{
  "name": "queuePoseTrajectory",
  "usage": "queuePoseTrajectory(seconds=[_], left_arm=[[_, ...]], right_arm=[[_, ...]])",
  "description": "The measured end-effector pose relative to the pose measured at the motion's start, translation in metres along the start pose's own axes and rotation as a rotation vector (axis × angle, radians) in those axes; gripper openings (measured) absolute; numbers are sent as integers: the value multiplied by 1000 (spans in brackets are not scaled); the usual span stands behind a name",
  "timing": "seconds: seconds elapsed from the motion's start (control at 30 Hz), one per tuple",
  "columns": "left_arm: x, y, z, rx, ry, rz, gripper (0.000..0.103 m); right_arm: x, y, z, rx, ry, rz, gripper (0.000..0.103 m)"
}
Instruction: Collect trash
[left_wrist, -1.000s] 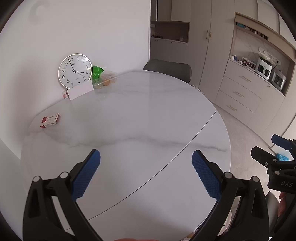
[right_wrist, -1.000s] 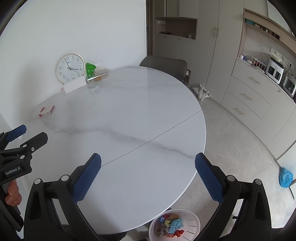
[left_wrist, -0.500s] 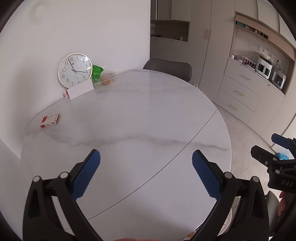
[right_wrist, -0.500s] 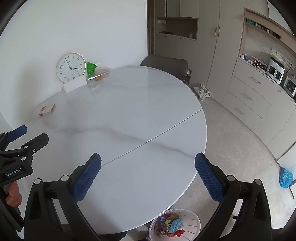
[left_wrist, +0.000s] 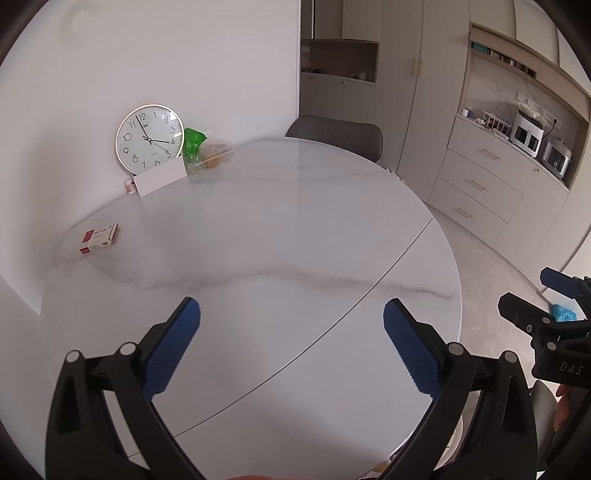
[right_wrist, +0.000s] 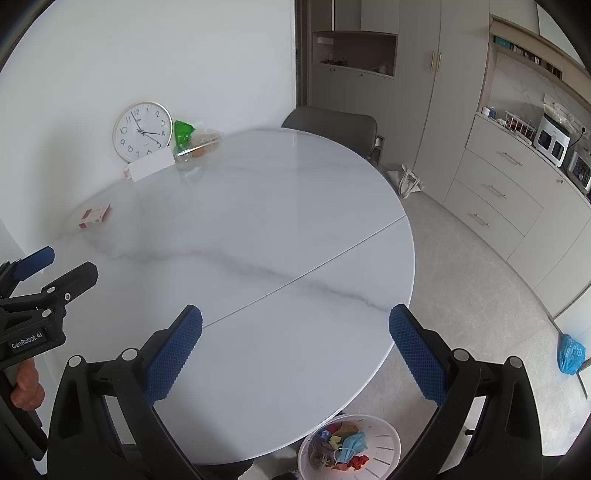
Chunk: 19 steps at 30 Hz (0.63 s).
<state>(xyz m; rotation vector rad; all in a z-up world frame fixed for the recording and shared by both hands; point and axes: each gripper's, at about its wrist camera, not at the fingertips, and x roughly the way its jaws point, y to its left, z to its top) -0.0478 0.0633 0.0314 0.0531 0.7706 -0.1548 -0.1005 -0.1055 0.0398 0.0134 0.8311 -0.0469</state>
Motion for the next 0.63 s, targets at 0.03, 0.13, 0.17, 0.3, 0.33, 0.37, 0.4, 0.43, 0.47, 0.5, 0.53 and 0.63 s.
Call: queuePoseTrajectory(seconds=[0.03, 0.13, 0.17, 0.3, 0.33, 0.37, 0.4, 0.43, 0.47, 0.5, 0.53, 0.63], left_arm=[[0, 0, 0, 0, 1, -1, 95], [-1, 0, -1, -10, -4, -4, 95], [-1, -1, 0, -13, -5, -5, 95], [-2, -3, 1, -5, -13, -11, 95], [-3, -5, 1, 3, -14, -11, 95], [-3, -5, 1, 9, -13, -11, 95], [-2, -6, 1, 13, -10, -11, 95], [-2, -6, 1, 14, -8, -13, 95], [-2, -6, 1, 12, -5, -14, 95], [-2, -5, 1, 10, -3, -15, 95], [-1, -5, 1, 8, -1, -17, 95], [-1, -4, 3, 7, 2, -18, 95]], right_arm=[[0, 0, 0, -1, 1, 1, 101], [0, 0, 0, 0, 1, 0, 101], [0, 1, -1, 1, 2, 1, 101], [0, 1, -1, 1, 1, 1, 101], [1, 1, -2, 1, 1, 2, 101], [1, 1, -3, 1, 1, 2, 101], [1, 2, -3, 0, 2, 2, 101], [1, 1, -3, 1, 2, 2, 101], [1, 2, -3, 1, 2, 2, 101], [1, 2, -3, 0, 3, 2, 101], [1, 2, -4, 1, 3, 3, 101], [1, 2, -4, 0, 2, 2, 101]])
